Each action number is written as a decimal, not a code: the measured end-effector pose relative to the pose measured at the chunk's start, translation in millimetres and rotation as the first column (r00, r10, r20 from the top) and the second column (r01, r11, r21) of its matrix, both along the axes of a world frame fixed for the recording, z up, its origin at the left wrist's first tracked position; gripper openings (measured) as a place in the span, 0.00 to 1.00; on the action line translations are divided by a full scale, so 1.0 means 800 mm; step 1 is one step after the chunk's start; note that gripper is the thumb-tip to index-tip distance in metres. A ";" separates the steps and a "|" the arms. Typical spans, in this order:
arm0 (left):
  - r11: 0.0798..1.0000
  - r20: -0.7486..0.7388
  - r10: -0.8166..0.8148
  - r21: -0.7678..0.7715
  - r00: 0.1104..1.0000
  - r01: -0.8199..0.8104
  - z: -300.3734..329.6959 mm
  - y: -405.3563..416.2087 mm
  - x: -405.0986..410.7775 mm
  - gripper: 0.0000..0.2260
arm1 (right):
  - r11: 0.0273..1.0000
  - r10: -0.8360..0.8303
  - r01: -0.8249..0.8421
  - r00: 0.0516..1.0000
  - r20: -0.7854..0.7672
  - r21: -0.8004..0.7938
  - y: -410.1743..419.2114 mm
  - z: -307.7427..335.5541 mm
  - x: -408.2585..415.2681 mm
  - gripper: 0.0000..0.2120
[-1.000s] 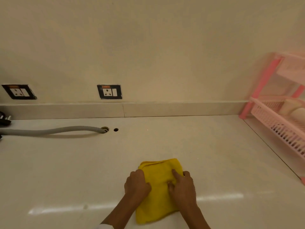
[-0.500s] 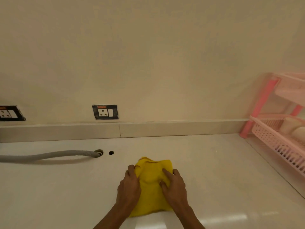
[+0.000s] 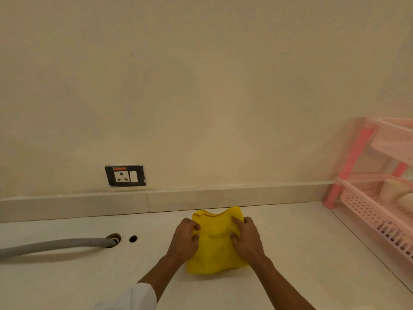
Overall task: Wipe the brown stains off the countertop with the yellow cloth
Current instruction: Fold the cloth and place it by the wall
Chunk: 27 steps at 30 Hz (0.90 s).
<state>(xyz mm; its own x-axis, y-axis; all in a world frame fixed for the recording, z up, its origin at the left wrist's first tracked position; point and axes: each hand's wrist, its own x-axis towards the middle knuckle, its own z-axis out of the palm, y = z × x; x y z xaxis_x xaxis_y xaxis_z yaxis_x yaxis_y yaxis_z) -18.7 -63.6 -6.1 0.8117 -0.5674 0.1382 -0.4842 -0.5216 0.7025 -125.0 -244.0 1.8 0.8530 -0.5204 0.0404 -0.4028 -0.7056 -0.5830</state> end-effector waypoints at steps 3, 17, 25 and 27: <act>0.991 -0.041 -0.060 0.114 0.997 0.065 -0.005 -0.014 0.018 0.22 | 1.000 -0.011 0.011 0.999 -0.035 -0.005 -0.018 -0.007 0.020 0.25; 0.956 -0.135 0.073 0.291 0.988 -0.031 -0.045 -0.042 0.057 0.27 | 0.960 -0.020 -0.041 0.977 -0.214 -0.277 -0.053 -0.073 0.072 0.23; 0.733 0.219 -0.240 0.680 0.946 0.029 -0.057 -0.029 0.017 0.27 | 0.928 -0.052 -0.109 0.910 -0.412 -0.357 -0.052 -0.077 0.053 0.36; 0.715 0.192 -0.213 0.699 0.958 0.019 -0.056 -0.020 0.008 0.27 | 0.926 -0.057 -0.115 0.900 -0.433 -0.359 -0.052 -0.068 0.046 0.38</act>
